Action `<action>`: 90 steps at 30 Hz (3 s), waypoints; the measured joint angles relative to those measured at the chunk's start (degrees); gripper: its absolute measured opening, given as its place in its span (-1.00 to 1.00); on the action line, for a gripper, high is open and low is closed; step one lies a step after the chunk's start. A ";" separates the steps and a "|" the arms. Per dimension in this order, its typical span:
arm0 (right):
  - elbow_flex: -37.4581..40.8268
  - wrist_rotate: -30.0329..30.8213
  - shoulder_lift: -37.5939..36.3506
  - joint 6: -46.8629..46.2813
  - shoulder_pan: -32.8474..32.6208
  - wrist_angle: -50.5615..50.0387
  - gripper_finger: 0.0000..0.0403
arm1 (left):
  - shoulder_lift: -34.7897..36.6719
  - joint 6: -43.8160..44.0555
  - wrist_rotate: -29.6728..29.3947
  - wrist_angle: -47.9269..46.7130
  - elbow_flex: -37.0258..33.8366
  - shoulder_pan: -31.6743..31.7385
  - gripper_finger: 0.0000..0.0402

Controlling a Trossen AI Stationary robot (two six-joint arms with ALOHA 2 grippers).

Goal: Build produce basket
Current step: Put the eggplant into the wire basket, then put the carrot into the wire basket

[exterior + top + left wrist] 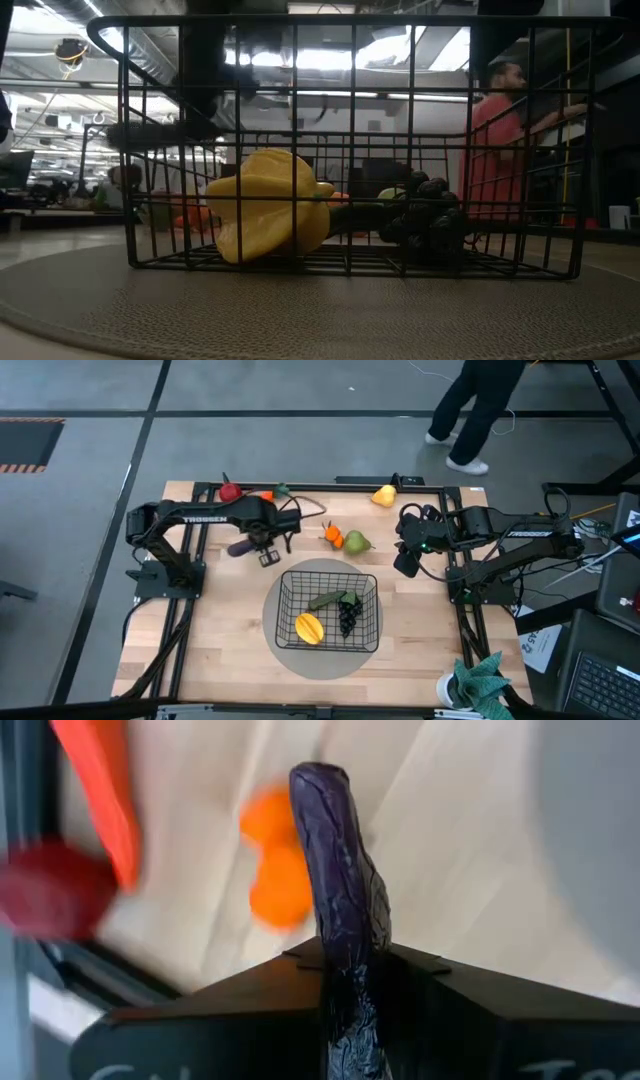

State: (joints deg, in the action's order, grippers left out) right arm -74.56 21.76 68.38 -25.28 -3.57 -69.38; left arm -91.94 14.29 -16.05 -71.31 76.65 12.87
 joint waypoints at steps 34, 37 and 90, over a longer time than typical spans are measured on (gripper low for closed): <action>0.00 0.02 0.00 -0.17 0.00 0.04 -0.20 | -0.92 -23.73 10.13 30.15 16.50 -22.80 -0.78; 0.00 0.02 0.00 -0.18 0.00 0.06 -0.20 | -1.82 -20.68 8.05 29.21 16.34 -22.73 -0.68; -0.02 7.03 0.00 -0.22 0.02 3.58 -0.20 | -1.70 -34.29 8.26 4.13 12.61 17.60 -0.44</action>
State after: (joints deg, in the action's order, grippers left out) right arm -74.59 28.79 68.38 -25.50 -3.55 -65.80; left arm -93.65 -20.00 -7.79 -67.19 89.25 30.47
